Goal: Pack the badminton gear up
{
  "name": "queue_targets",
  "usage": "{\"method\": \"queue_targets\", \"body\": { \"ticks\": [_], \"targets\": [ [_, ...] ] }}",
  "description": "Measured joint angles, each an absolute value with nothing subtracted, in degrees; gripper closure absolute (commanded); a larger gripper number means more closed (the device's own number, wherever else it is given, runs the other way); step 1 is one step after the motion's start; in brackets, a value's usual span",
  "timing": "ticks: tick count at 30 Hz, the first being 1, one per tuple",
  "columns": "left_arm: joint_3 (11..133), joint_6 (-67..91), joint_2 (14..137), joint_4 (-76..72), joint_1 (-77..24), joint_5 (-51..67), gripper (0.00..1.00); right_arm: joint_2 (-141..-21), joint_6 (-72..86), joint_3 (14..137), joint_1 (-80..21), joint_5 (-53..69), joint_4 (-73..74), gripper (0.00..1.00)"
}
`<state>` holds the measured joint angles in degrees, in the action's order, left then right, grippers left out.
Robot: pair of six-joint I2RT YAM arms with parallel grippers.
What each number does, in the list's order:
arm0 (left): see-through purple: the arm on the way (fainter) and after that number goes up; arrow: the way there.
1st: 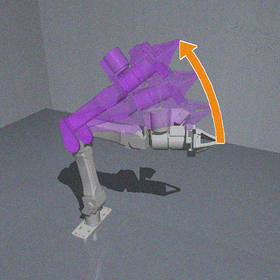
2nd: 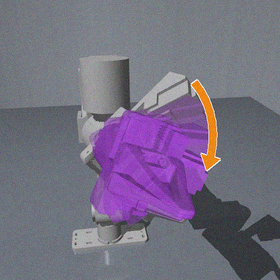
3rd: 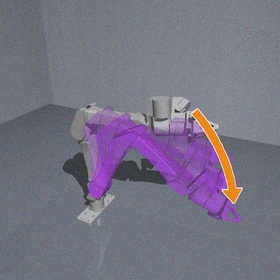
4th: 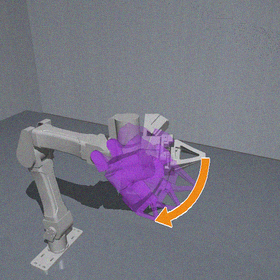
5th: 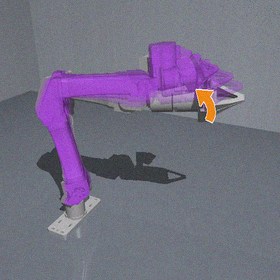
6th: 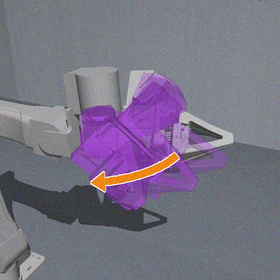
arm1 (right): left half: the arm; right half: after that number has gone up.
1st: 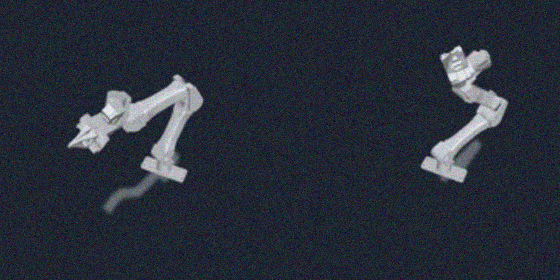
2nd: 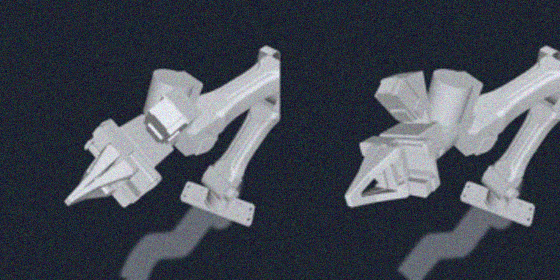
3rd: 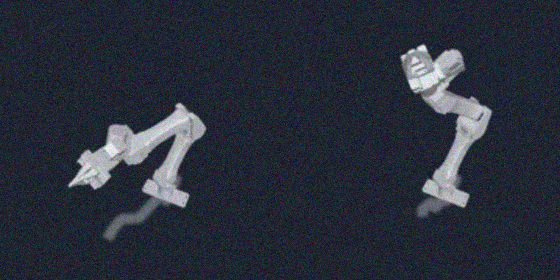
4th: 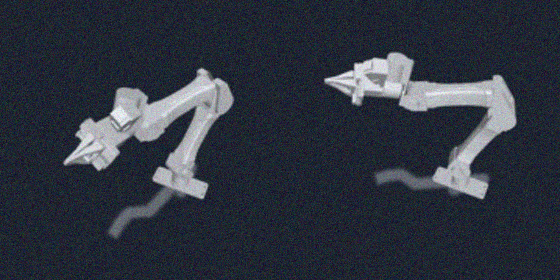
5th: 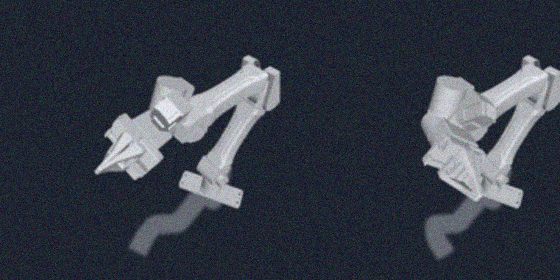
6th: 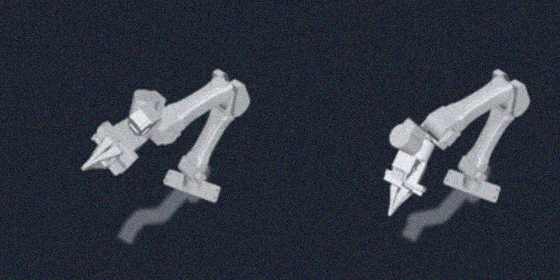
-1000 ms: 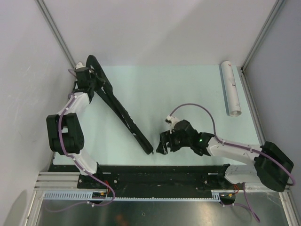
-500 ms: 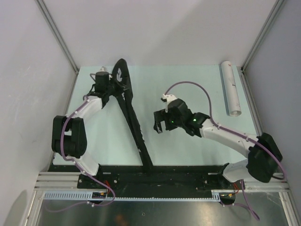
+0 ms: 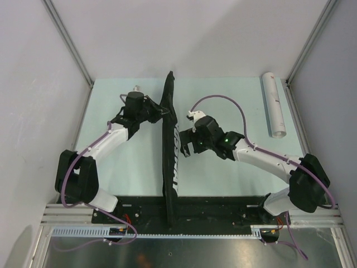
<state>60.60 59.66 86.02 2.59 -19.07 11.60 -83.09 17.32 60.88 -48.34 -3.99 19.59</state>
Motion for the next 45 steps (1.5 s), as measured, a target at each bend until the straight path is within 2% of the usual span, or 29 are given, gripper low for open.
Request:
{"method": "queue_targets", "body": {
  "ticks": [8,12,14,16,17,18,20,23,24,25,26,27,28,29,30,33,38,43,44,45],
  "targets": [
    [60.31,65.95,85.3,3.86,-20.01,8.73,1.0,-82.96,19.66,61.23,-54.63,4.23,9.8,0.0],
    [59.99,69.08,85.06,4.45,-20.03,6.72,1.0,-83.94,20.6,61.76,-56.34,4.78,7.2,0.0],
    [59.7,70.85,84.66,4.86,-20.03,5.56,1.0,-85.25,21.08,62.13,-57.23,3.86,7.09,0.03],
    [59.59,72.31,84.07,5.32,-20.12,4.51,1.0,-87.37,21.21,63.48,-58.41,-0.01,8.23,0.12],
    [59.48,73.01,83.74,5.37,-20.14,4.14,1.0,-88.84,21.17,64.49,-59.35,-2.83,9.17,0.2],
    [59.2,73.78,83.18,5.34,-20.21,3.4,1.0,-90.32,20.93,65.63,-60.4,-6.11,10.28,0.41],
    [58.39,75.2,81.62,5.5,-20.25,2.2,0.99,-92.9,20.1,67.75,-61.95,-12.62,12.67,0.52],
    [57.01,76.58,79.09,5.63,-20.23,-0.3,1.0,-96.03,17.43,70.65,-63.46,-21.26,15.92,0.83],
    [56.53,76.79,78.32,5.41,-20.08,-1.06,0.99,-96.51,15.92,71.09,-63.59,-23.62,16.43,1.0],
    [56.1,77.06,77.73,5.17,-19.81,-1.48,0.92,-96.66,13.89,71.2,-63.59,-25.67,16.69,1.0],
    [55.48,77.19,77.03,4.84,-19.18,-1.52,0.63,-96.75,11.73,71.22,-63.46,-28.12,17.04,1.0],
    [54.87,77.49,76.38,4.75,-18.52,-1.41,0.45,-96.88,9.47,71.24,-63.11,-29.85,17.21,1.0],
    [54.26,77.65,75.83,4.67,-17.8,-1.04,0.31,-97.1,5.82,71.26,-62.35,-31.86,17.43,1.0],
    [53.63,77.76,75.22,4.54,-16.82,-0.23,0.1,-97.69,2.44,71.29,-61.21,-33.87,17.37,1.0],
    [53.1,78.02,74.72,4.36,-16.03,0.19,0.01,-98.48,-0.97,71.29,-59.81,-35.77,16.97,1.0],
    [51.03,78.11,73.34,3.6,-13.56,2.24,0.0,-102.26,-12.01,71.26,-53.93,-39.4,13.56,1.0],
    [46.06,76.9,69.97,3.36,-11.51,6.44,0.0,-107.5,-26.98,71.26,-45.36,-38.61,3.66,1.0],
    [37.04,73.38,59.16,3.97,-8.19,10.83,0.01,-114.13,-39.88,71.29,-40.8,-38.19,-9.28,1.0],
    [35.42,72.4,56.45,3.92,-7.53,11.2,0.01,-115.7,-42.28,71.29,-40.34,-38.24,-11.66,0.98],
    [34.17,71.35,54.06,4.01,-7.11,11.33,0.01,-116.64,-43.59,71.29,-40.1,-38.19,-12.91,0.9]
  ]
}}
